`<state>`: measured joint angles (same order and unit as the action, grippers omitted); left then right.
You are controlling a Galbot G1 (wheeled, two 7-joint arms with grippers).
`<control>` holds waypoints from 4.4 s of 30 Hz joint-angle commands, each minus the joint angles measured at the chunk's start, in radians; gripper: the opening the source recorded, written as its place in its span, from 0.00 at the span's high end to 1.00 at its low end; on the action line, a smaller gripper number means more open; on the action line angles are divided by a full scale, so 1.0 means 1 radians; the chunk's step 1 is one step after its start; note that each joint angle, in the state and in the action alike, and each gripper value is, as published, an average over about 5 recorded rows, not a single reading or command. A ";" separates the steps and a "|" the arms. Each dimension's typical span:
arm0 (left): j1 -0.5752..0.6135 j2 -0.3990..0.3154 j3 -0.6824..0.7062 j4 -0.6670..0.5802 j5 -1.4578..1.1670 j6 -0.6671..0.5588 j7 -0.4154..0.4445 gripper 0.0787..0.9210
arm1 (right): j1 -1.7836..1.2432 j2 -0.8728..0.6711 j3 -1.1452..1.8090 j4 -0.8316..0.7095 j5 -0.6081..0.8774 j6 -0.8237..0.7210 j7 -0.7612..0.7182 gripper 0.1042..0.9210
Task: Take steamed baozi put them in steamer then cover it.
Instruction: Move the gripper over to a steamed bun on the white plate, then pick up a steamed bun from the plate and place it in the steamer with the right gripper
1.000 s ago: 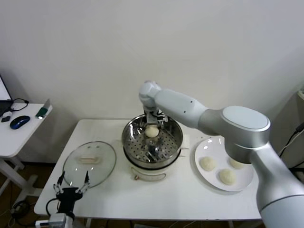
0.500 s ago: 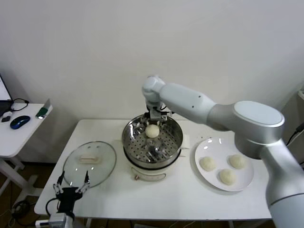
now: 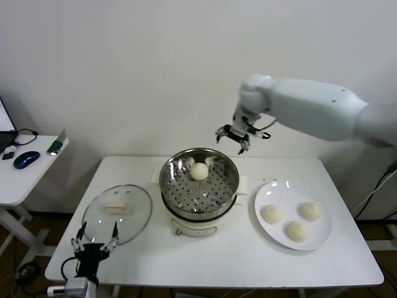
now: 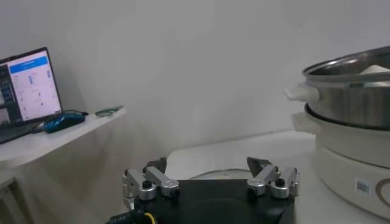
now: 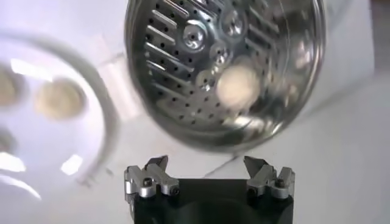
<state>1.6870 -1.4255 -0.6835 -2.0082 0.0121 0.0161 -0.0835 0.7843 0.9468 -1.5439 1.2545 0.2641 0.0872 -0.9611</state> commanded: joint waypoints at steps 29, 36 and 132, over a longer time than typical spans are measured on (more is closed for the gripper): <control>0.051 -0.004 -0.014 -0.001 0.003 -0.011 -0.017 0.12 | -0.574 -0.242 0.265 -0.031 -0.025 -0.410 0.004 0.12; 0.053 -0.008 -0.014 0.005 0.004 -0.014 -0.018 0.12 | -0.598 -0.178 0.300 -0.088 -0.026 -0.398 0.009 0.12; -0.001 0.043 0.060 0.034 -0.001 -0.036 0.006 0.12 | -0.171 0.578 -0.154 -0.261 0.719 -0.426 0.115 0.29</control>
<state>1.6877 -1.3856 -0.6248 -1.9779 0.0124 -0.0204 -0.0781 0.6462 1.5041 -1.7007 1.0039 0.9847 -0.3383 -0.8498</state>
